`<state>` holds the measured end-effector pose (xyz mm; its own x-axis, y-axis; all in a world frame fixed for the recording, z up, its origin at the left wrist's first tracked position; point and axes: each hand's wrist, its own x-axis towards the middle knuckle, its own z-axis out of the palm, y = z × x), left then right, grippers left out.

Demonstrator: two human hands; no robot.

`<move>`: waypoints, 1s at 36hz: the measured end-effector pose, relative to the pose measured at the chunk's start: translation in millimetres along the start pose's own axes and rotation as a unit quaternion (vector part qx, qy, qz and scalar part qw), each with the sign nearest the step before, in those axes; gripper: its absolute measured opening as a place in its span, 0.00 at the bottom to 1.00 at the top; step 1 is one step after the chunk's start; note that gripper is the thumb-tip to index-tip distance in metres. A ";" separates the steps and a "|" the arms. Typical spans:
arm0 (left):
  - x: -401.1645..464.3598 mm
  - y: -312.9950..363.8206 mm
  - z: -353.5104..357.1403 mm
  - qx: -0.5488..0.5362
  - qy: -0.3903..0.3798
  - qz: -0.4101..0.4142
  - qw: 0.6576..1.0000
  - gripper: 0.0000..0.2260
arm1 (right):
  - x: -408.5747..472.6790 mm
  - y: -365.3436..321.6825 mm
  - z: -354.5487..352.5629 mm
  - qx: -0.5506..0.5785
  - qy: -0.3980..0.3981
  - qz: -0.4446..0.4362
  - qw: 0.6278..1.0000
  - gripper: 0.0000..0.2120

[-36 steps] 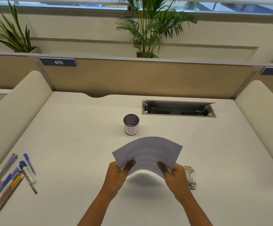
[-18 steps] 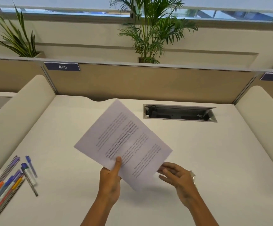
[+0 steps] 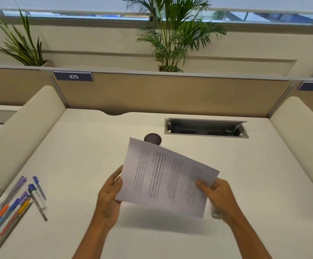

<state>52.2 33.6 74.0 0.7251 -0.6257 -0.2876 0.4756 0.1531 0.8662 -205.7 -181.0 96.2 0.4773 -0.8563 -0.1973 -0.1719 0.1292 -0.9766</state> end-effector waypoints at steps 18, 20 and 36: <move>-21.4 -26.5 15.4 0.217 0.023 0.052 0.974 0.08 | -24.5 40.1 21.7 -0.107 0.030 -0.083 0.990 0.23; -28.1 -34.9 14.0 0.230 0.024 0.043 0.972 0.09 | -25.8 53.8 23.0 -0.112 0.022 -0.061 0.992 0.16; -26.2 -38.7 14.8 0.227 0.064 -0.019 0.972 0.02 | -11.8 59.0 16.4 -0.098 0.032 0.005 0.995 0.03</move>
<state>7.3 32.7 54.0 0.7806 -0.5202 -0.3465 0.2556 -0.2403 0.9365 -207.3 -155.1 39.5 0.4204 -0.8862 -0.1949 -0.3441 0.0430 -0.9380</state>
